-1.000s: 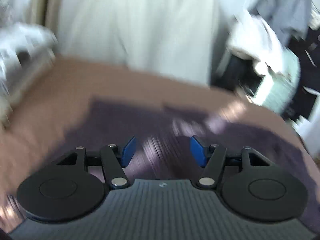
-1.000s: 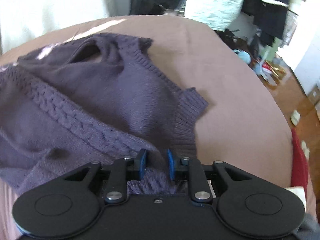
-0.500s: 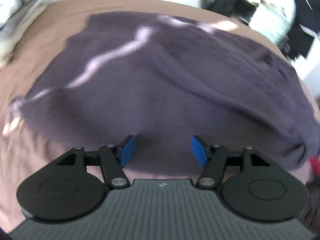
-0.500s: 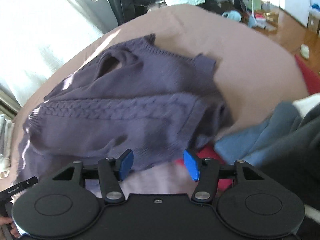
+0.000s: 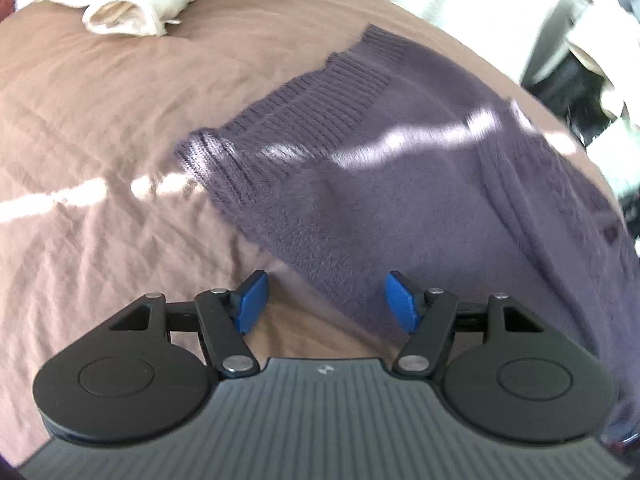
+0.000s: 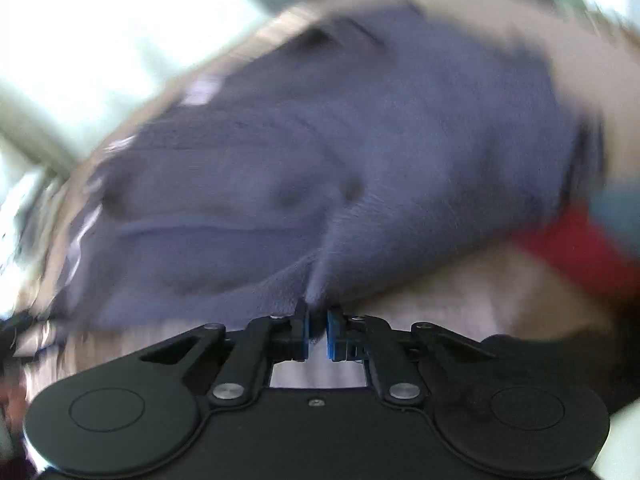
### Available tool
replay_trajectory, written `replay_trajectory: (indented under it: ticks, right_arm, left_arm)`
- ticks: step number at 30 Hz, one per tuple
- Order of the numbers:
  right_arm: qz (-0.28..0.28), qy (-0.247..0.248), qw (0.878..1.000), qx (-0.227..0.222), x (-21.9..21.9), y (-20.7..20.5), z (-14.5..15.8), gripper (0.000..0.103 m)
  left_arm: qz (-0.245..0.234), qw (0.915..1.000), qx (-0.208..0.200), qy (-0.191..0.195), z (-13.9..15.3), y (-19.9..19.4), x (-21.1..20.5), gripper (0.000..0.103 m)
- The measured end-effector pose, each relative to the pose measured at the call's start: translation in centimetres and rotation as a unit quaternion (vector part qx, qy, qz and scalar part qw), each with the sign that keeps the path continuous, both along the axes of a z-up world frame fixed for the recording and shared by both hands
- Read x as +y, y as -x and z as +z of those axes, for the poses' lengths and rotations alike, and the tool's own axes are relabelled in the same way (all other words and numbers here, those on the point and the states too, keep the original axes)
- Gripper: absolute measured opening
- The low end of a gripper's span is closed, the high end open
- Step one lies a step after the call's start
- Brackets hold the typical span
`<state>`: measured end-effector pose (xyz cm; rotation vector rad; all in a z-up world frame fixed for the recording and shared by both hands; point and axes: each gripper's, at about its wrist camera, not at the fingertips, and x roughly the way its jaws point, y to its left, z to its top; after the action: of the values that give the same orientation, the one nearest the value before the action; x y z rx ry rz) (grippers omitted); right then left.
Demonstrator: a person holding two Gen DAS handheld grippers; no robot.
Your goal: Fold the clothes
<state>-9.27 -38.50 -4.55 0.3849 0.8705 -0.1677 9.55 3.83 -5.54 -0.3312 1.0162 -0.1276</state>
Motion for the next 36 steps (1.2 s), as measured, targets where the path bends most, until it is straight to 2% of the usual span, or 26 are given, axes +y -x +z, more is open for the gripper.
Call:
replay_trajectory:
  ticks: [2, 6, 7, 9, 11, 12, 13, 15, 16, 17, 19, 20, 22, 23, 24, 25, 26, 27, 29, 33, 35, 36]
  right_arm:
    - [0.013, 0.055, 0.998, 0.004, 0.5, -0.1, 1.1, 0.008]
    - [0.004, 0.053, 0.997, 0.06, 0.3, 0.2, -1.7, 0.007]
    - [0.004, 0.05, 0.996, 0.077, 0.3, 0.3, -2.7, 0.003]
    - [0.002, 0.037, 0.994, 0.101, 0.4, 0.2, -4.5, 0.001]
    - [0.003, 0.029, 0.995, 0.092, 0.3, 0.3, -4.5, 0.002]
    - [0.012, 0.021, 0.996, 0.081, 0.3, 0.3, -4.0, 0.004]
    - [0.016, 0.009, 0.998, 0.065, 0.2, 0.5, -3.5, 0.009]
    - [0.008, -0.026, 0.999, 0.037, -0.3, 0.9, -2.9, 0.027]
    - [0.003, -0.044, 0.999, 0.024, -0.5, 1.0, -2.7, 0.048]
    - [-0.004, -0.06, 0.998, 0.013, -0.8, 1.2, -2.5, 0.059]
    - [-0.018, -0.098, 0.995, -0.006, -1.5, 1.5, -2.3, 0.059]
    - [-0.024, -0.124, 0.992, -0.012, -1.9, 1.5, -2.3, 0.06]
    - [-0.05, -0.169, 0.984, -0.017, -2.8, 1.1, -2.5, 0.067]
    - [-0.068, -0.183, 0.981, -0.018, -3.1, 0.9, -2.7, 0.071]
    - [-0.084, -0.194, 0.977, -0.018, -3.4, 1.0, -3.0, 0.071]
    - [-0.1, -0.201, 0.974, -0.018, -3.8, 1.4, -3.4, 0.071]
    - [-0.116, -0.208, 0.971, -0.017, -4.1, 1.8, -3.9, 0.071]
    - [-0.127, -0.213, 0.968, -0.018, -4.2, 2.0, -4.3, 0.071]
    - [-0.136, -0.213, 0.967, -0.024, -4.2, 2.1, -4.8, 0.071]
    - [-0.13, -0.184, 0.974, -0.029, -3.7, 1.8, -4.7, 0.072]
    - [-0.144, -0.181, 0.972, -0.027, -4.1, 1.5, -4.7, 0.074]
    - [-0.155, -0.177, 0.971, -0.03, -4.1, 1.4, -4.7, 0.074]
  left_arm:
    - [0.0, 0.9999, 0.004, 0.009, 0.1, -0.1, 0.2, 0.064]
    - [0.023, 0.9987, 0.014, 0.043, -0.1, -0.2, 1.2, 0.065]
    - [0.03, 0.9982, 0.014, 0.05, -0.1, -0.1, 1.6, 0.065]
    - [0.055, 0.9982, 0.003, 0.024, -0.1, 0.1, 2.4, 0.065]
    - [0.083, 0.9965, -0.001, -0.01, -0.4, 0.0, 3.1, 0.065]
    - [0.096, 0.9954, -0.001, 0.004, -0.5, 0.0, 3.7, 0.065]
    - [0.109, 0.9937, 0.0, 0.027, -0.5, -0.1, 4.4, 0.065]
    - [0.123, 0.9908, 0.0, 0.056, -0.6, 0.0, 5.3, 0.068]
    - [0.125, 0.9901, -0.001, 0.064, -0.6, 0.0, 5.5, 0.07]
    - [0.125, 0.9897, -0.001, 0.07, -0.7, -0.1, 5.6, 0.072]
    - [0.122, 0.9894, -0.004, 0.078, -1.1, -0.4, 5.4, 0.083]
    - [0.118, 0.9895, -0.01, 0.083, -1.3, -0.7, 5.1, 0.092]
    - [0.112, 0.9902, -0.025, 0.08, -1.6, -1.5, 4.4, 0.096]
    - [0.109, 0.9917, -0.039, 0.058, -1.5, -2.1, 3.8, 0.094]
    - [0.103, 0.9929, -0.056, 0.023, -1.4, -2.6, 2.9, 0.077]
    - [0.09, 0.9934, -0.068, -0.019, -1.4, -2.9, 2.0, 0.06]
    - [0.076, 0.9927, -0.074, -0.056, -1.4, -3.2, 1.1, 0.026]
    - [0.069, 0.9923, -0.084, -0.06, -1.3, -3.2, 0.8, 0.01]
    - [0.069, 0.9909, -0.107, -0.044, -0.5, -2.9, 0.8, 0.01]
    - [0.078, 0.9785, -0.171, -0.086, 2.3, -1.7, 0.7, 0.01]
    - [0.076, 0.9777, -0.171, -0.096, 2.8, -1.5, 0.5, 0.01]
    - [0.073, 0.9766, -0.166, -0.116, 2.6, -1.5, 0.1, 0.01]
